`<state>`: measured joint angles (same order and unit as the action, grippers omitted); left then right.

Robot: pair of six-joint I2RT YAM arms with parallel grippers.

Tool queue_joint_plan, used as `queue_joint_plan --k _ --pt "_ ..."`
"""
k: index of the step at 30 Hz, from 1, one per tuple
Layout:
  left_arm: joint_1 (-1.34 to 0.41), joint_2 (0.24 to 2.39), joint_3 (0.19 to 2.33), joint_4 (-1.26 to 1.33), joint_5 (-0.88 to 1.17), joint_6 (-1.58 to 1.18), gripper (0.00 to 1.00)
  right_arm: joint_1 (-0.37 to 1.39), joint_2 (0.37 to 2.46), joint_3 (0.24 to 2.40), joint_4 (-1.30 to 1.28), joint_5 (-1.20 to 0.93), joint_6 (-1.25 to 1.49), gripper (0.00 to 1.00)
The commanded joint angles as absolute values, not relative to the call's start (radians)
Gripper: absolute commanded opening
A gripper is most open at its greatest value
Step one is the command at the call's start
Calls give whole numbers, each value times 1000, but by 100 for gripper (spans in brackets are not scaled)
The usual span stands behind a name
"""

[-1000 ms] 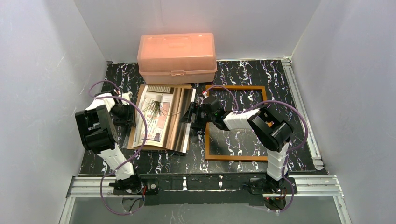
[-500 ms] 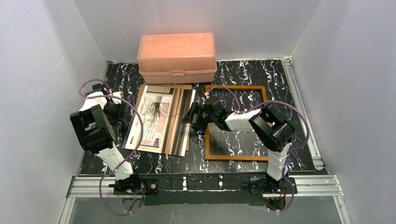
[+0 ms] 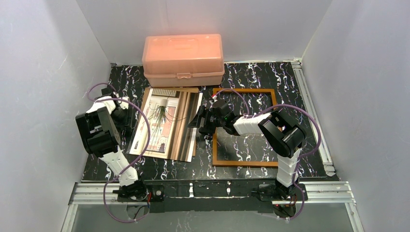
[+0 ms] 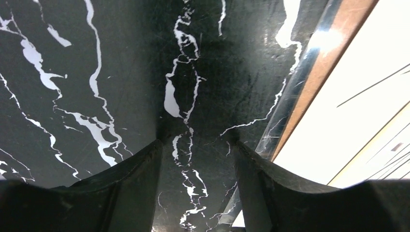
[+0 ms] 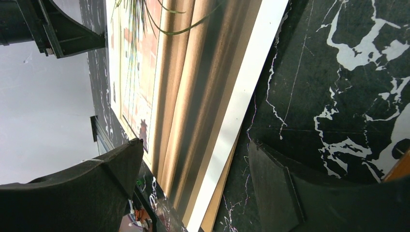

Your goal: Put the photo into the frame

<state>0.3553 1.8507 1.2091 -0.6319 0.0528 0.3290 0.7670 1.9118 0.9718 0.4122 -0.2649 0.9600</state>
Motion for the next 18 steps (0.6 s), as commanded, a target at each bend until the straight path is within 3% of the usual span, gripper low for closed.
queue_joint_plan --k 1,18 --pt "308 1885 1152 -609 132 315 53 771 1934 944 303 -239 918 88" --pt "276 1913 1208 -736 318 320 52 804 1957 933 328 -265 937 88"
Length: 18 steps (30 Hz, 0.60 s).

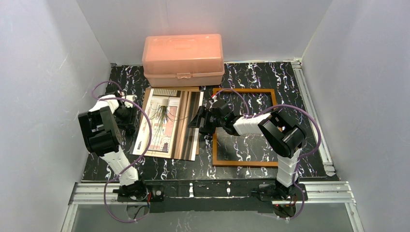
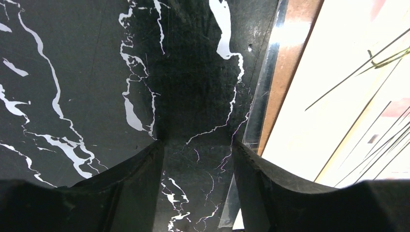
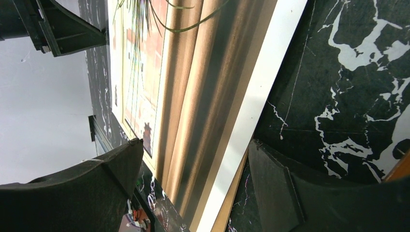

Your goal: Put the photo into the frame

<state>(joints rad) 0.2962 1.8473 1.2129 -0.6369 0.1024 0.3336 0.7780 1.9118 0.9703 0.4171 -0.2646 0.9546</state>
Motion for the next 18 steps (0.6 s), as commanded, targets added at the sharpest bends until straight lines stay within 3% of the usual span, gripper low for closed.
queue_joint_plan --k 1,18 --pt "274 1920 1214 -741 326 322 51 807 1961 933 333 -268 939 88" --pt "271 1875 1256 -845 491 337 50 822 1976 923 372 -283 960 88"
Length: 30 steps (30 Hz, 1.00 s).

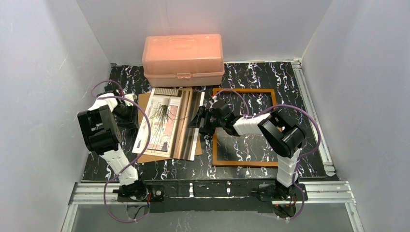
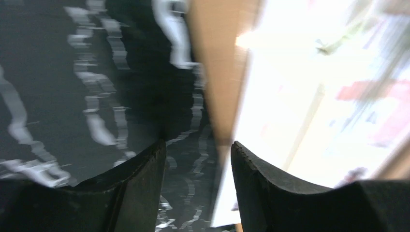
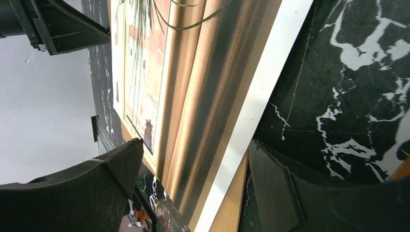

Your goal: Put the photo into the frame

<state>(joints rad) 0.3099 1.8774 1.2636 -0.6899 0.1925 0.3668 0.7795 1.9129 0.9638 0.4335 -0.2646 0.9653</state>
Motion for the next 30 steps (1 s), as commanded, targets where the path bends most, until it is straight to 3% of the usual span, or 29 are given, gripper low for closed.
queue_joint_plan --k 1,22,30 --pt "272 1872 1260 -855 502 339 50 821 1978 923 372 -284 961 88" --pt "290 1863 1259 -868 509 333 44 804 1938 959 396 -326 939 88" --pt "289 1859 1248 -793 363 316 34 721 1932 1133 101 -180 741 92"
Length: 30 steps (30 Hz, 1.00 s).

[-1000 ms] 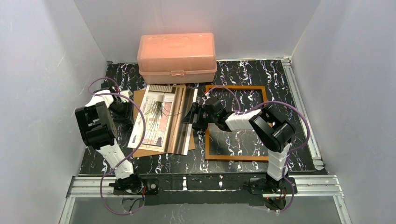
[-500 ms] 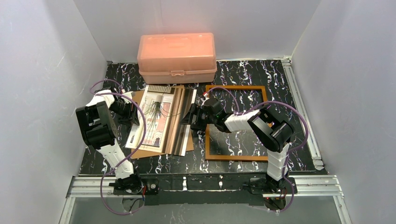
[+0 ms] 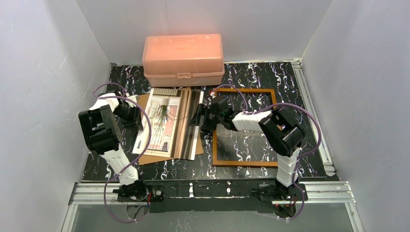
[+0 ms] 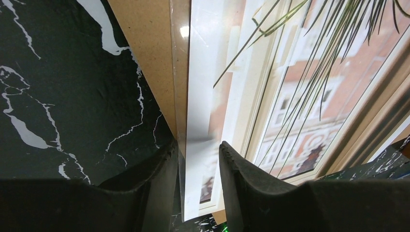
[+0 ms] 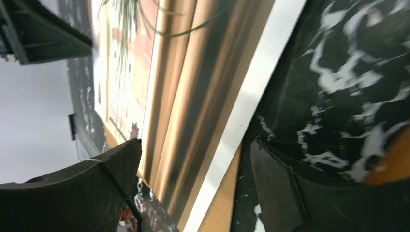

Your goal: Put the photo into the frame

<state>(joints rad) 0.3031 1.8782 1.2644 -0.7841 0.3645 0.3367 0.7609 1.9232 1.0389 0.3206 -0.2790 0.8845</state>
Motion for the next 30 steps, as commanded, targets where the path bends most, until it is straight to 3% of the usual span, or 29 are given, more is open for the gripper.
queue_joint_plan --k 1,5,20,30 --pt "290 1853 1248 -792 363 316 34 715 1945 1163 76 -170 720 92" --pt "290 1844 1267 -806 365 317 32 702 2023 1277 -37 -156 646 92" --pt "325 1952 1535 -804 275 273 34 655 2197 1497 -42 -38 595 96" --pt "280 2066 1563 -710 180 209 34 708 2249 1608 -198 182 545 99"
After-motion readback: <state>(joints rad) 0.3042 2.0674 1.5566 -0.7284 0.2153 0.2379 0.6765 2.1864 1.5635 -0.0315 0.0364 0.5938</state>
